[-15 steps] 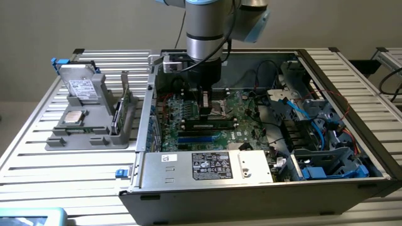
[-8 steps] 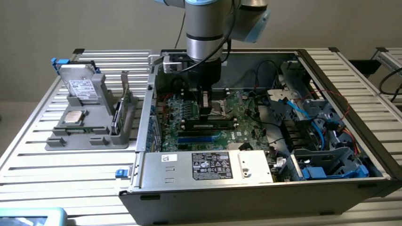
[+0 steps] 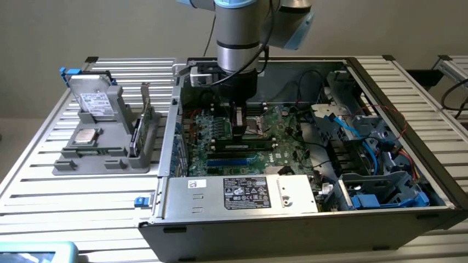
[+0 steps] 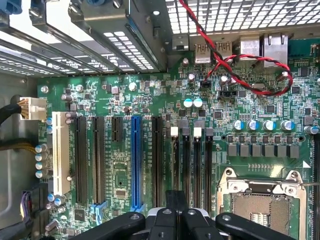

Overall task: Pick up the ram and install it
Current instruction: 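Press down the ram until it locks into place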

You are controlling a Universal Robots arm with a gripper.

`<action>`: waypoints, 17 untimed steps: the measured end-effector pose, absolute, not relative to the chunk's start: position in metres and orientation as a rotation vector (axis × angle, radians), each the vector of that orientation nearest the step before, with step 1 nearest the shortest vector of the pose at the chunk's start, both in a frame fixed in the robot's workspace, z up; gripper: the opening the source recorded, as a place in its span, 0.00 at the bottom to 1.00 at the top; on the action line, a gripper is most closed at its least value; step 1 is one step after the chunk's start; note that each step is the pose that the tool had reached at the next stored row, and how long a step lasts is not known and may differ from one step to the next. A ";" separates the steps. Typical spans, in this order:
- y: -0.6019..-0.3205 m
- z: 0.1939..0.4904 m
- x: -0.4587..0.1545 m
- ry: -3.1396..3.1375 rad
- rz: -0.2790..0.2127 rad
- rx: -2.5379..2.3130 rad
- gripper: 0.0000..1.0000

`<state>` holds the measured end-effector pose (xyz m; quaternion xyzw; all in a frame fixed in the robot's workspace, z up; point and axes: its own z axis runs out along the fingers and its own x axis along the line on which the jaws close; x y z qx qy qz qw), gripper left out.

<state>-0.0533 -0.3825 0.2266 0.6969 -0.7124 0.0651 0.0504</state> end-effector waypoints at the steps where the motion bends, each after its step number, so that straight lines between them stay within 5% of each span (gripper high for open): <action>1: -0.383 0.226 -0.053 -2.169 0.198 2.122 0.11; 17: -0.382 0.233 -0.051 -2.169 0.199 2.122 0.11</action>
